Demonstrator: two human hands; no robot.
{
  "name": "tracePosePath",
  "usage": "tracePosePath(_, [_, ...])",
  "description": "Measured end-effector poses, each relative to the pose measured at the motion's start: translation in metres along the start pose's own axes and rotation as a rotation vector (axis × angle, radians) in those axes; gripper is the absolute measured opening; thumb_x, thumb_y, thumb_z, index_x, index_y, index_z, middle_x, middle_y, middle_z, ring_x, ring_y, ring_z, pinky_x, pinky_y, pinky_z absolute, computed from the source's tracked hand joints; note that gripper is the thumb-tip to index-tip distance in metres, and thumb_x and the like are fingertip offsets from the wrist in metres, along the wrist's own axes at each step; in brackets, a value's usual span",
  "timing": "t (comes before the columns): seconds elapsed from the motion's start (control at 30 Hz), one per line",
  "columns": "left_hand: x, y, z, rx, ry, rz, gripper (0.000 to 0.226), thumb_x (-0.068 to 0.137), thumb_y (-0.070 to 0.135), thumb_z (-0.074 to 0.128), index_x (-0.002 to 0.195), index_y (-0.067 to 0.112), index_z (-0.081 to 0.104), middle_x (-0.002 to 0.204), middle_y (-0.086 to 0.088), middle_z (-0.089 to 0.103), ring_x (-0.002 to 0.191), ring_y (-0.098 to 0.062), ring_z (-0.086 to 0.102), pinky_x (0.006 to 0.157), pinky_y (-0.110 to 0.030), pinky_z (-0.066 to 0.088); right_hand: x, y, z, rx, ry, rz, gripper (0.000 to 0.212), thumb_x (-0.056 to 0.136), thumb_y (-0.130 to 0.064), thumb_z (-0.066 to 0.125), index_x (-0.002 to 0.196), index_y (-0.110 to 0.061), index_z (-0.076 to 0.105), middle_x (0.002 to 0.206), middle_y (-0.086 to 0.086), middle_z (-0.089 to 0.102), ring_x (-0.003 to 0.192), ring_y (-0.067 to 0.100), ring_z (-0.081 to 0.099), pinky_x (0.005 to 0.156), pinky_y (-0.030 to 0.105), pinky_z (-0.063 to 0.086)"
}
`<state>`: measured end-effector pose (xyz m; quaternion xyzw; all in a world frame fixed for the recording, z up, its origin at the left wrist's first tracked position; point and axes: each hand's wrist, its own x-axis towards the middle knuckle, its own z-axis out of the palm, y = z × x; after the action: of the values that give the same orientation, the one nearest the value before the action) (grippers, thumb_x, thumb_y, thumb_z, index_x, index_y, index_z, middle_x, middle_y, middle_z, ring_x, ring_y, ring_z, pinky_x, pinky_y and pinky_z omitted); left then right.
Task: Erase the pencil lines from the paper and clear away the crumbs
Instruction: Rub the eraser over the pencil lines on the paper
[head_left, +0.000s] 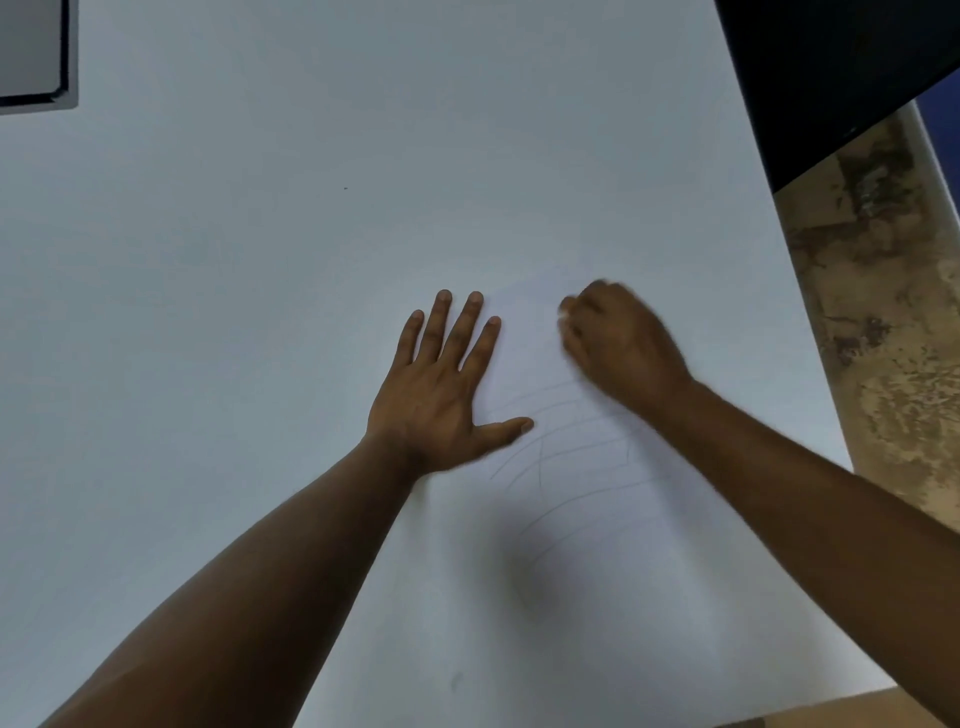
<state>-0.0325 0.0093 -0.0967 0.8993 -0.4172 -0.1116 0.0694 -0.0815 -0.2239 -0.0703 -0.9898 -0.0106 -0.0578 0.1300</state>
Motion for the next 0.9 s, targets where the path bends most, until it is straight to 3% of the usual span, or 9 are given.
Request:
tracePosePath(0.13, [-0.001,0.000,-0.002,0.003,-0.021,-0.010,0.110,0.086,0.092,0.022,0.166,0.020,-0.002,0.172,-0.004,-0.016,0.157,-0.028,-0.022,0.128,-0.053,0.000,-0.001,0.022,-0.016,0.053,0.079,0.069,0.017,0.096,-0.013,0.056,0.092,-0.003,0.070,0.081,0.009,0.057,0.071,0.025,0.057,0.064,0.033,0.048])
tracePosePath(0.3, [-0.002,0.000,-0.002,-0.014,0.007,-0.008,0.108,0.088,0.091,0.024,0.166,0.019,0.004,0.173,-0.005,-0.012,0.158,-0.028,-0.019,0.128,-0.053,0.000,-0.037,-0.008,-0.021,0.261,0.198,0.294,0.017,0.096,-0.015,0.062,0.104,-0.008,0.074,0.079,0.003,0.057,0.067,0.014,0.055,0.066,0.024,0.044])
tracePosePath(0.47, [-0.003,-0.001,-0.002,-0.059,0.036,0.002,0.100,0.092,0.083,0.027,0.166,0.018,0.010,0.174,-0.005,-0.006,0.159,-0.028,-0.014,0.128,-0.053,0.003,-0.069,-0.054,-0.006,0.437,0.234,0.518,0.020,0.097,-0.015,0.063,0.113,-0.008,0.073,0.080,-0.005,0.061,0.070,0.003,0.053,0.071,0.004,0.040])
tracePosePath(0.63, [0.001,0.006,-0.006,-0.028,0.092,-0.011,0.095,0.096,0.075,0.027,0.165,0.011,0.012,0.173,-0.010,0.000,0.159,-0.028,-0.009,0.128,-0.054,-0.003,-0.071,-0.056,-0.002,0.602,0.284,0.702,0.025,0.099,-0.022,0.061,0.119,-0.011,0.071,0.096,-0.009,0.068,0.085,-0.008,0.061,0.083,0.009,0.049])
tracePosePath(0.77, [0.019,0.035,-0.001,-0.083,0.088,0.075,0.090,0.099,0.069,0.026,0.165,0.010,0.009,0.173,-0.009,-0.003,0.159,-0.026,-0.011,0.129,-0.048,-0.002,-0.067,-0.047,-0.006,0.761,0.163,0.792,0.024,0.095,-0.028,0.066,0.115,-0.017,0.072,0.092,-0.007,0.072,0.080,0.012,0.069,0.083,0.032,0.058])
tracePosePath(0.83, [0.025,0.044,0.005,-0.108,0.068,0.072,0.089,0.099,0.069,0.024,0.165,0.011,0.008,0.173,-0.009,-0.005,0.159,-0.026,-0.013,0.129,-0.047,-0.001,-0.066,-0.045,-0.007,0.757,0.112,0.767,0.025,0.094,-0.025,0.068,0.117,-0.015,0.071,0.092,-0.004,0.072,0.082,0.014,0.069,0.082,0.031,0.058])
tracePosePath(0.9, [0.026,0.045,0.009,-0.075,0.046,0.053,0.091,0.099,0.071,0.020,0.165,0.011,0.006,0.173,-0.009,-0.007,0.159,-0.026,-0.014,0.129,-0.048,-0.001,-0.063,-0.046,-0.008,0.622,0.128,0.609,0.020,0.096,-0.022,0.065,0.109,-0.010,0.073,0.087,-0.003,0.072,0.077,0.013,0.067,0.075,0.026,0.055])
